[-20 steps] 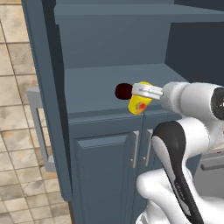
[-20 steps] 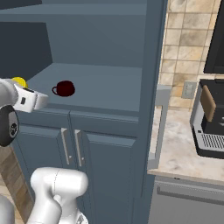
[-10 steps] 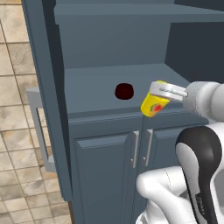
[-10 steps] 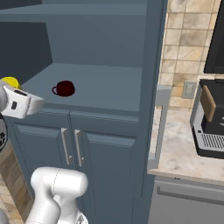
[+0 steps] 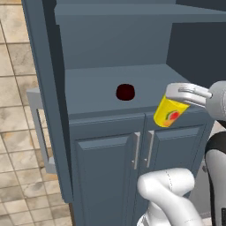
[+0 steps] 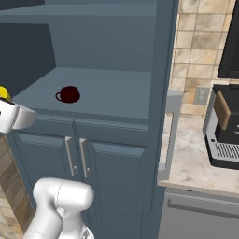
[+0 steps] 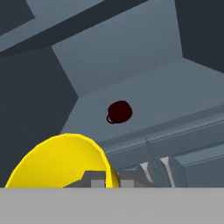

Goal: There is a tray on the dining counter. Grab the cup, mug, and pitcher and place them on the tray. The pitcher may be placed next to the tray if it cannot fit the tray.

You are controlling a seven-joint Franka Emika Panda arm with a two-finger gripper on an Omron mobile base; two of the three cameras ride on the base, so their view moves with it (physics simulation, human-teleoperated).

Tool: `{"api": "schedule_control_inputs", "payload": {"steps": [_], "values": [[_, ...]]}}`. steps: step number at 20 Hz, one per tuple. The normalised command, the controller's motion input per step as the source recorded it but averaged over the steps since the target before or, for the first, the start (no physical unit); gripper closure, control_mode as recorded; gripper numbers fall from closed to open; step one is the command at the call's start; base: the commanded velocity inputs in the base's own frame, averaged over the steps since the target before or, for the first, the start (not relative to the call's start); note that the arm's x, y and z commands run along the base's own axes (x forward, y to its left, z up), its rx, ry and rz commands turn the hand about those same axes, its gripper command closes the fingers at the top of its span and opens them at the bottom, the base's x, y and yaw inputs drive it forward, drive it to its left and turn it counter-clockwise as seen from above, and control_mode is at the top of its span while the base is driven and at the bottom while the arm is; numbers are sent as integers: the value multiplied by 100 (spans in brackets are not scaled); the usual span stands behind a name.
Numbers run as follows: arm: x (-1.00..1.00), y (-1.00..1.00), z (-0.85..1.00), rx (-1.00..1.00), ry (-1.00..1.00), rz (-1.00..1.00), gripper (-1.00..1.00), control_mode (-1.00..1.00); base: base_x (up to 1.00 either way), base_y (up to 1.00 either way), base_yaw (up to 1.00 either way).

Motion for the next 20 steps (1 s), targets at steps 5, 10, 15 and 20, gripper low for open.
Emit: {"api": "schedule_control_inputs", "payload": {"steps": [5, 10, 15, 20], "values": [[-10, -33, 16, 0, 9, 0, 100, -100, 0, 0, 0], [0, -20, 6, 0, 8, 0, 100, -100, 0, 0, 0], [-3, -15, 0, -1, 2, 0, 100, -100, 0, 0, 0], [0, 0, 0, -6, 0, 0, 100, -100, 0, 0, 0]]}}
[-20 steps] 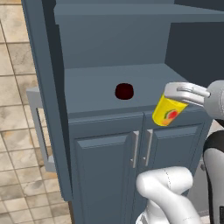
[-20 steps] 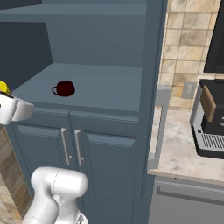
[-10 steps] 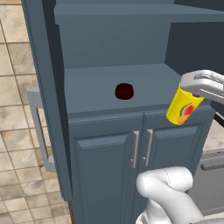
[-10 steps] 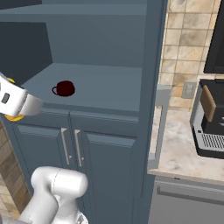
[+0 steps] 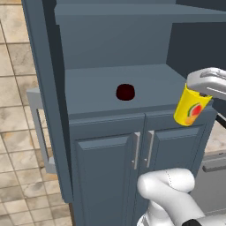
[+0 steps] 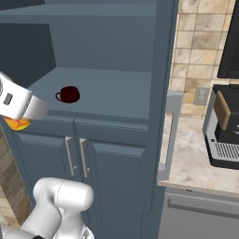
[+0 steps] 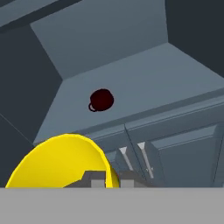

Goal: There is a tray on the dining counter. Grab the cup, mug, and pitcher and place them on the tray. The pitcher may be placed next to the tray if it cannot fit the tray.

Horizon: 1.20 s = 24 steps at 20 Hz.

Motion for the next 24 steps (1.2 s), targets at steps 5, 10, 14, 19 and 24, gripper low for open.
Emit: {"api": "schedule_control_inputs", "payload": {"steps": [5, 10, 14, 19, 24], "values": [[0, 0, 0, -15, 3, 0, 100, -100, 0, 0, 0], [0, 0, 0, -3, 5, 0, 100, -100, 0, 0, 0], [-7, -1, 0, 0, 2, 0, 100, -100, 0, 0, 0], [-12, -1, 0, 0, 0, 0, 100, 100, -5, 0, 0], [0, 0, 0, 0, 0, 0, 100, 100, -44, 0, 0]]}}
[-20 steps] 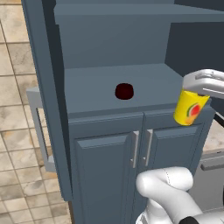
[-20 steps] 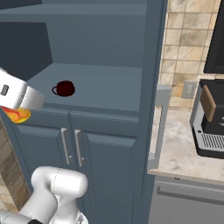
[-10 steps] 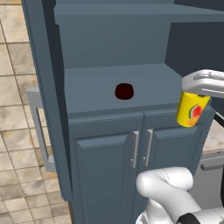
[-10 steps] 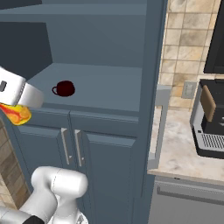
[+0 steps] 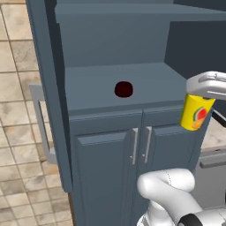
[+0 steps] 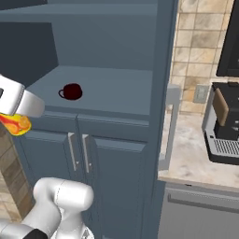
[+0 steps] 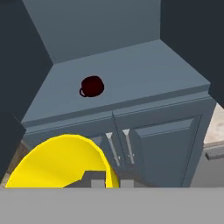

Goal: There is a tray on the dining counter. Grab the cup, mug, and pitcher and place them on the tray. The pitcher may be placed next to the tray if it cannot fit the tray.

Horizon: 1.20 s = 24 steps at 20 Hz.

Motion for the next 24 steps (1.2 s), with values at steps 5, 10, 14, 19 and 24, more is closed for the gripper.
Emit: {"api": "schedule_control_inputs", "payload": {"steps": [5, 10, 14, 19, 24], "values": [[0, 0, 0, 0, 0, 0, 100, 100, -70, 0, 0], [0, 0, 0, 0, 0, 0, 100, 100, -78, 0, 0], [0, 0, 0, 0, 0, 0, 100, 100, -73, 0, -1], [0, 0, 0, 0, 0, 0, 100, 100, -60, 0, -5], [0, 0, 0, 0, 0, 0, 100, 100, -27, 0, -32]]}}
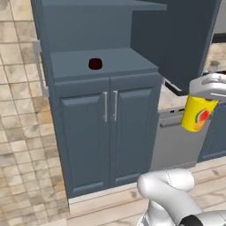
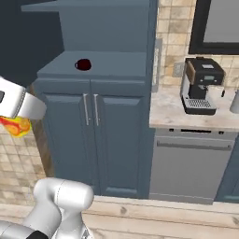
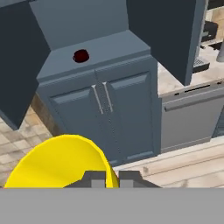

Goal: There is a tray on the dining counter. Grab the cup, mug, and pitcher and place them on the tray. The pitcher may be placed next to the tray if it cannot fit the tray.

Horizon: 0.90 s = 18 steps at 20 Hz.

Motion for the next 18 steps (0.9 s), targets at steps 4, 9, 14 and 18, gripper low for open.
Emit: {"api": "schedule_control_inputs", "payload": {"steps": [4, 9, 14, 18], "values": [[0, 0, 0, 0, 0, 0, 100, 100, -16, 0, -61], [0, 0, 0, 0, 0, 0, 100, 100, -18, 0, -73], [0, 0, 0, 0, 0, 0, 100, 100, -15, 0, -81], [0, 0, 0, 0, 0, 0, 100, 100, -11, 0, -84]]}}
